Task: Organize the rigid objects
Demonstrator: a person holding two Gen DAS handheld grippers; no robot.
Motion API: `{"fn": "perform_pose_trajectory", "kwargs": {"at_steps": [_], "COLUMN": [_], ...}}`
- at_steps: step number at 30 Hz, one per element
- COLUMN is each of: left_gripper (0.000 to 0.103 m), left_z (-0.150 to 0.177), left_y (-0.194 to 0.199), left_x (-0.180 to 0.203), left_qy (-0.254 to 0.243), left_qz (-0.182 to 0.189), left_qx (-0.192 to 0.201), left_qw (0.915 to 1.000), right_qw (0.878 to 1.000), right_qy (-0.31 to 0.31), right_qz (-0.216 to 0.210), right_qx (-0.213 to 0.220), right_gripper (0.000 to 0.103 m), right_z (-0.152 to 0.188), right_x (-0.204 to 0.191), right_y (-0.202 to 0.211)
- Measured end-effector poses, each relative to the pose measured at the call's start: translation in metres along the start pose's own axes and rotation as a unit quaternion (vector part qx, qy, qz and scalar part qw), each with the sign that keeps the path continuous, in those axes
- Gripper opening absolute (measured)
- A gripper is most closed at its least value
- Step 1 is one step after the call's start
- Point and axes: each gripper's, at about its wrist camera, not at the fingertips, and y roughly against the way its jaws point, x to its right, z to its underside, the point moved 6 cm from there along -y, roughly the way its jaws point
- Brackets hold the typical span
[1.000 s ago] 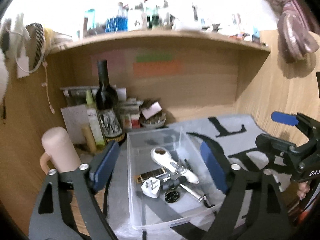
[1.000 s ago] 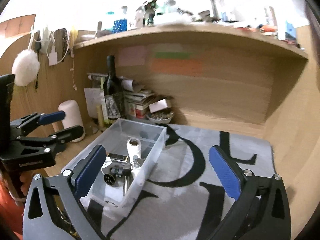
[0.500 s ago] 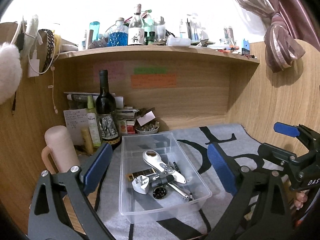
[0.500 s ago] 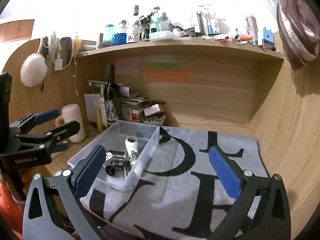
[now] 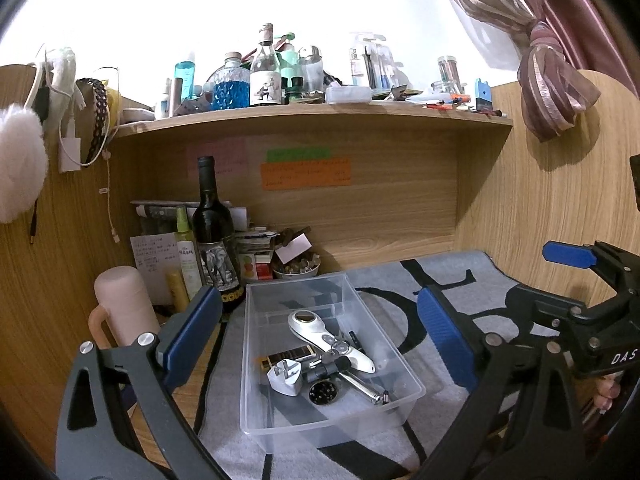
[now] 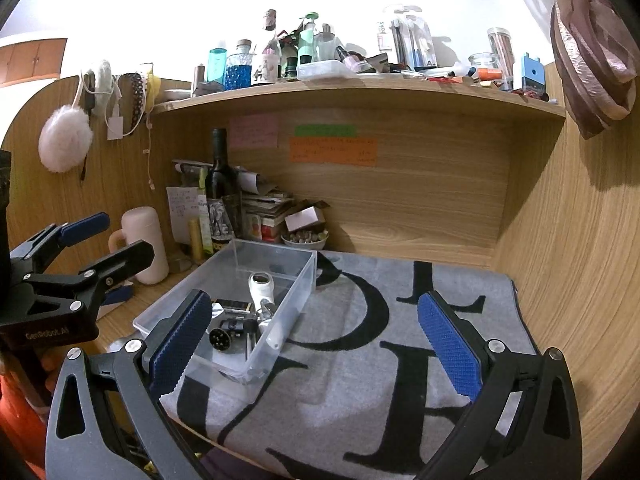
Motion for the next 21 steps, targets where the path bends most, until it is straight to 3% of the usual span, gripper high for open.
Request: {"fn": "perform_pose_trajectory", "kwargs": {"at_steps": [21], "left_gripper": [0.1], "left_z": [0.0024], "left_y": [-0.0057], "left_x": [-0.0024], "left_qy": [0.011], "left_qz": [0.003], "left_qx": [-0.003], "left_qw": [0.9999], "right_qw": [1.0], "right_qy": [-0.001], "right_qz": [-0.002], "right_qx": [-0.006], "right_gripper": [0.103], "right_z": [0.0013], "right_x": [-0.0005], "right_y": [-0.0061]}}
